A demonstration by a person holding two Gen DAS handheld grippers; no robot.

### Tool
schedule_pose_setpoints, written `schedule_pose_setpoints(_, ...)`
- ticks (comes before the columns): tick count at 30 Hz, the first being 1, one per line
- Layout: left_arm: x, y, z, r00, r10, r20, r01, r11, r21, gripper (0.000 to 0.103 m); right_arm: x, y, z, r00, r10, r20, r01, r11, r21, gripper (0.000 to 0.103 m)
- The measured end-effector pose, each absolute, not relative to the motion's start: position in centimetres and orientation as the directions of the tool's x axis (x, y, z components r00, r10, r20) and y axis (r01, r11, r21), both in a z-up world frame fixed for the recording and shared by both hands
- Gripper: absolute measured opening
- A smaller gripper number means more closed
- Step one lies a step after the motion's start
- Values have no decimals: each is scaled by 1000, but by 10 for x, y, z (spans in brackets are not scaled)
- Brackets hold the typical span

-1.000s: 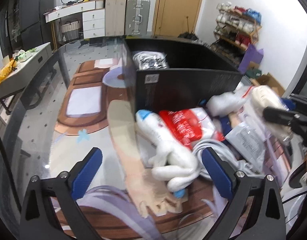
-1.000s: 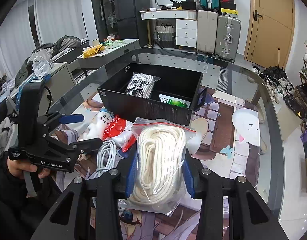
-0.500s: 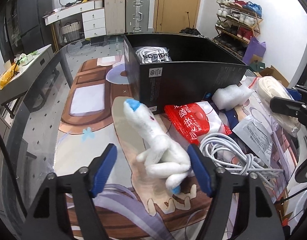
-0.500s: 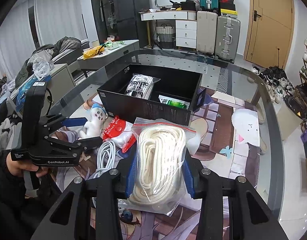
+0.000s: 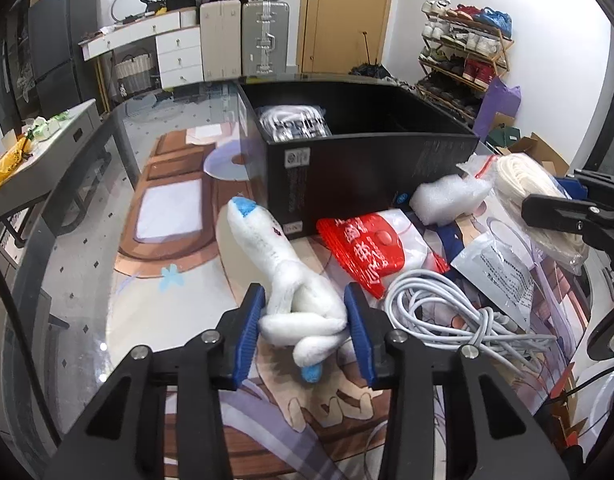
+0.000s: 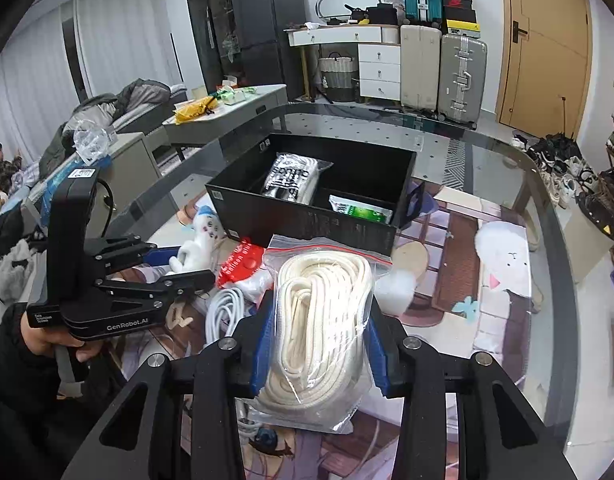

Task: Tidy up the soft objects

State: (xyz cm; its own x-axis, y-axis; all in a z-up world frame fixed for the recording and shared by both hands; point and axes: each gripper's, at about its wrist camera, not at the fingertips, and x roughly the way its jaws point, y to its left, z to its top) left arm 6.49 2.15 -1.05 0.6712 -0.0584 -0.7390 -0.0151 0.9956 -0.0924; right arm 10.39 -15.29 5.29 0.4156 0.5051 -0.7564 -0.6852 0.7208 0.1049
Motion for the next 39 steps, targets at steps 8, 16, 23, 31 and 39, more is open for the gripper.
schedule_pose_setpoints(8, 54, 25, -1, 708, -71, -703, -3, 995, -104, 37, 102, -149, 55, 422, 519, -743, -690, 716, 108, 40)
schedule_pose_setpoints(16, 39, 33, 19, 763, -77, -642, -7, 992, -127, 37, 102, -154, 60, 441, 531, -723, -684, 721, 112, 40)
schedule_pose_setpoints(23, 29, 34, 40, 812, -96, -576, 19, 990, -138, 37, 101, -157, 70, 474, 544, -692, -669, 733, 118, 40)
schedule_pose_setpoints(31, 35, 30, 59, 842, -114, -527, 49, 990, -135, 37, 103, -161, 83, 523, 548, -653, -643, 756, 120, 40)
schedule_pose_setpoints(39, 53, 31, 70, 851, -156, -502, 93, 985, -147, 38, 113, -150, 88, 541, 523, -658, -630, 771, 94, 40)
